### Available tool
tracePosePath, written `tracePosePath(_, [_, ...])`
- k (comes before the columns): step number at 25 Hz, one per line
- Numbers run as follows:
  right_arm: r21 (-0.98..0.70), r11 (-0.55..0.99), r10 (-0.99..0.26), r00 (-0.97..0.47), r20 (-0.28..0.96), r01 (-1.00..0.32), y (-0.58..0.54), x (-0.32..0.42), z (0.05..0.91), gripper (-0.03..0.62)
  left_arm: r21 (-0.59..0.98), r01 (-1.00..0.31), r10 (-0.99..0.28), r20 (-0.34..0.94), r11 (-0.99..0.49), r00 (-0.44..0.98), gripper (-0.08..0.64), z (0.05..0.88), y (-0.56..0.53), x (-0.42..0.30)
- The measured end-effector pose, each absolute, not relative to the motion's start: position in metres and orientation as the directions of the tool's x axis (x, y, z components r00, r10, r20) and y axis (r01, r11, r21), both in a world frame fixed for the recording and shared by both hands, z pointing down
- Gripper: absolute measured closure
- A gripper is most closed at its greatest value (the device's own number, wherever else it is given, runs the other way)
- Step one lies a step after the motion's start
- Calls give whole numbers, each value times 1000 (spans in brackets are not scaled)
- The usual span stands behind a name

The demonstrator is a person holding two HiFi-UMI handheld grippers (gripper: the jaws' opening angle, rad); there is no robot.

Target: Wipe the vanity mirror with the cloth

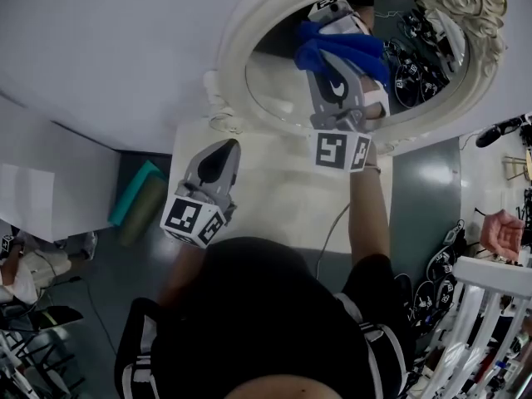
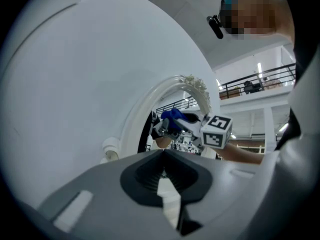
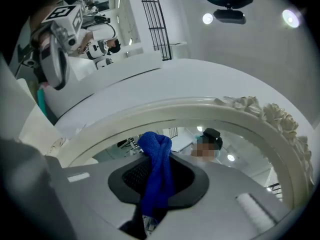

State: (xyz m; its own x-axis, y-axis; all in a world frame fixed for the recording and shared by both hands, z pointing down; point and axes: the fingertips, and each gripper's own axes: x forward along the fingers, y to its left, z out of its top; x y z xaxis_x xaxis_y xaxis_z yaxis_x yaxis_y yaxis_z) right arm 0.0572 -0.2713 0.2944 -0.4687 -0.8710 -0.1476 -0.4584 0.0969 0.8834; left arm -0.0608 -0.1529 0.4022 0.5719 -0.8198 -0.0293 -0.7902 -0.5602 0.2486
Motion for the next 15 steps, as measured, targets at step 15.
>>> tracePosePath(15, [904,339,-845,-506,172,-259,-272,63,524,531,261,-801,-823,40,-539,567,549,424,-153,-54])
